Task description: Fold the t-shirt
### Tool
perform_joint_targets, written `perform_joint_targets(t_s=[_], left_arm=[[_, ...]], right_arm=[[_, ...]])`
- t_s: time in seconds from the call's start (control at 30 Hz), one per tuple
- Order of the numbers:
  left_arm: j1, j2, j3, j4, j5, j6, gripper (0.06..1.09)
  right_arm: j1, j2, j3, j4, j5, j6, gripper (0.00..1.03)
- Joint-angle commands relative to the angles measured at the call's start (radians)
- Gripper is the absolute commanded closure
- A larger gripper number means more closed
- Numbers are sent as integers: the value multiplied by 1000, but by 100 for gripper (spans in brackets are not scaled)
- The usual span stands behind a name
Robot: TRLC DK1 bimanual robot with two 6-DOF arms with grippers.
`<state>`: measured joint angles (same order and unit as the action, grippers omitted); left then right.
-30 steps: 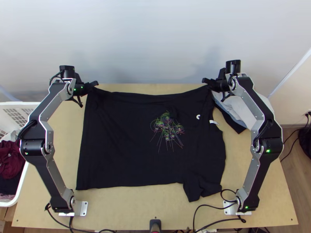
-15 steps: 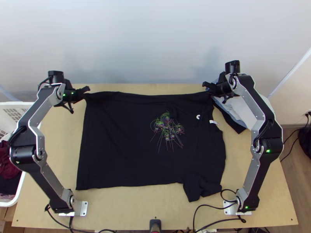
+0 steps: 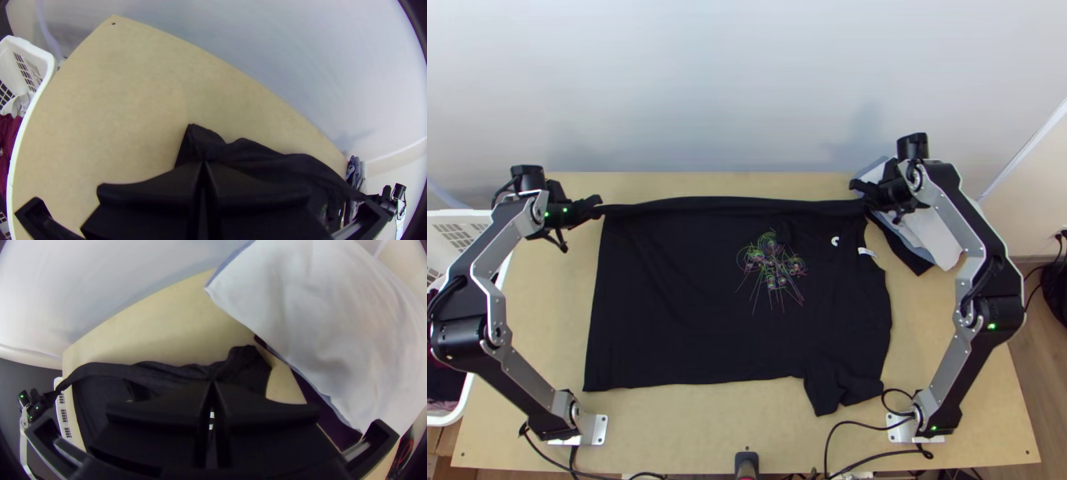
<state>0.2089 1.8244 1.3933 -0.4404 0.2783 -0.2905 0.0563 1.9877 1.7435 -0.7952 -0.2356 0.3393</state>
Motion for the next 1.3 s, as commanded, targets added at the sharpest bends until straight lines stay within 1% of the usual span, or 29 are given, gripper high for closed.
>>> perform_joint_targets(t_s=[0.0, 0.4, 0.67, 1.07, 1.27], left_arm=[[18, -50, -60, 22, 15, 19, 105], [38, -152, -172, 37, 36, 45, 105], [44, -218, -255, 43, 41, 56, 105], [38, -277, -378, 68, 41, 57, 105], [34, -300, -444, 95, 41, 51, 105]], right_arm=[[-26, -58, -62, -9, 19, -29, 100], [-44, -152, -203, 16, 32, -56, 100], [-41, -204, -315, 79, 35, -56, 100], [-42, -222, -400, 137, 41, -60, 100], [-38, -225, -455, 177, 61, -65, 100]])
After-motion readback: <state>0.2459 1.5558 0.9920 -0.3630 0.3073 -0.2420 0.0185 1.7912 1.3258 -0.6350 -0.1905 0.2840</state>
